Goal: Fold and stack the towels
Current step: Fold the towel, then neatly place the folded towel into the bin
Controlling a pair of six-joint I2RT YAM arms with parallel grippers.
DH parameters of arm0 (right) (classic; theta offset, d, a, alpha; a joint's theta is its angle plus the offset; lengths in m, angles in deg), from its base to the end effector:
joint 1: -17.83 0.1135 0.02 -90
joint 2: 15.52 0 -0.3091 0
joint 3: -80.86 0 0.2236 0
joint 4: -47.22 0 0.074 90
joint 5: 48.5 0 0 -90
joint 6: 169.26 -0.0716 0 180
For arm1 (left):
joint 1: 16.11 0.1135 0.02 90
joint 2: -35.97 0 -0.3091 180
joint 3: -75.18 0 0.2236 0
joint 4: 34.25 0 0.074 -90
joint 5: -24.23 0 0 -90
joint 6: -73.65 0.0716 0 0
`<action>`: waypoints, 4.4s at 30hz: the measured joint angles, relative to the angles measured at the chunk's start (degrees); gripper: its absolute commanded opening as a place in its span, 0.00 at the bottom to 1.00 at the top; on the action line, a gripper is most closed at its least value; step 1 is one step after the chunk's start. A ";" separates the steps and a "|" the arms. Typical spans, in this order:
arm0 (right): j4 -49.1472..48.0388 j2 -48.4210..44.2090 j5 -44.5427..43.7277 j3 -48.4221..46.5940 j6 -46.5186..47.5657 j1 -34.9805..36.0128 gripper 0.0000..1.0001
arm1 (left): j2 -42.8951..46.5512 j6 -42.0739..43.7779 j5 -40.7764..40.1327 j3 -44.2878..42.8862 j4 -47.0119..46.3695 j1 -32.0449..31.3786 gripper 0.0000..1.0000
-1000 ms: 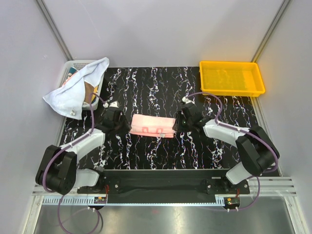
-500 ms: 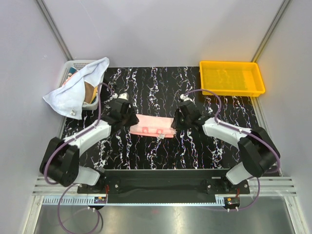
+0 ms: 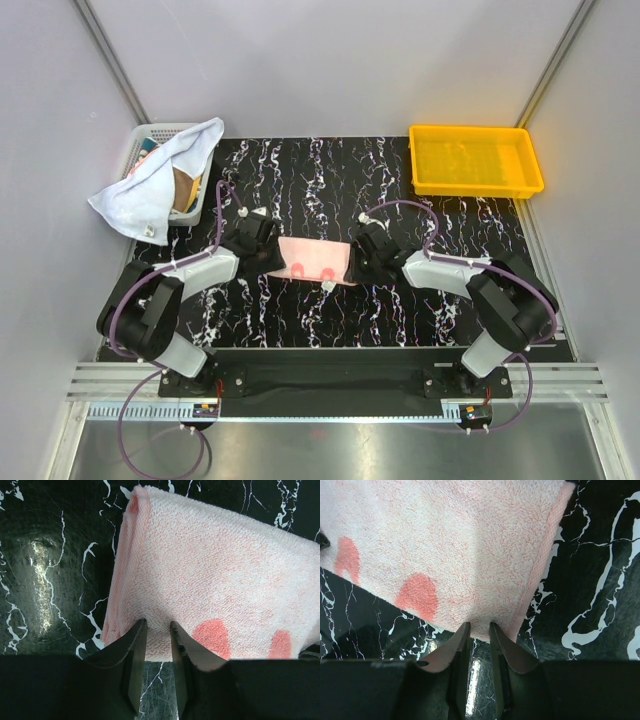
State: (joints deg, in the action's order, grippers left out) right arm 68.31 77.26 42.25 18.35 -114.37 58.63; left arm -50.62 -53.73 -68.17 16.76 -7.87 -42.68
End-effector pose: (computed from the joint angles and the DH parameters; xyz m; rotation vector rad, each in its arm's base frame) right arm 0.2409 0.2092 0.1958 -0.1329 2.5565 0.5652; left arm 0.2546 -0.1240 0.1979 -0.2590 2.5550 -0.3890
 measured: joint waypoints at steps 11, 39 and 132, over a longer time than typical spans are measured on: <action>-1.44 0.63 0.22 0.22 -0.70 0.20 0.37 | -0.66 -0.59 -0.04 0.24 -1.38 0.00 0.31; 13.22 8.98 -12.28 -13.77 1.14 -1.92 0.60 | 18.18 0.90 1.14 -5.66 8.07 -2.25 0.36; 12.85 57.83 -22.93 -88.02 46.80 -50.34 1.00 | 16.70 10.56 14.99 -12.79 17.29 -0.39 0.40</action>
State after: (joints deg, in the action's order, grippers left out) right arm 81.16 135.09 19.32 -69.67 -67.58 8.29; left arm -33.92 -43.18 -53.17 3.97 9.41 -43.07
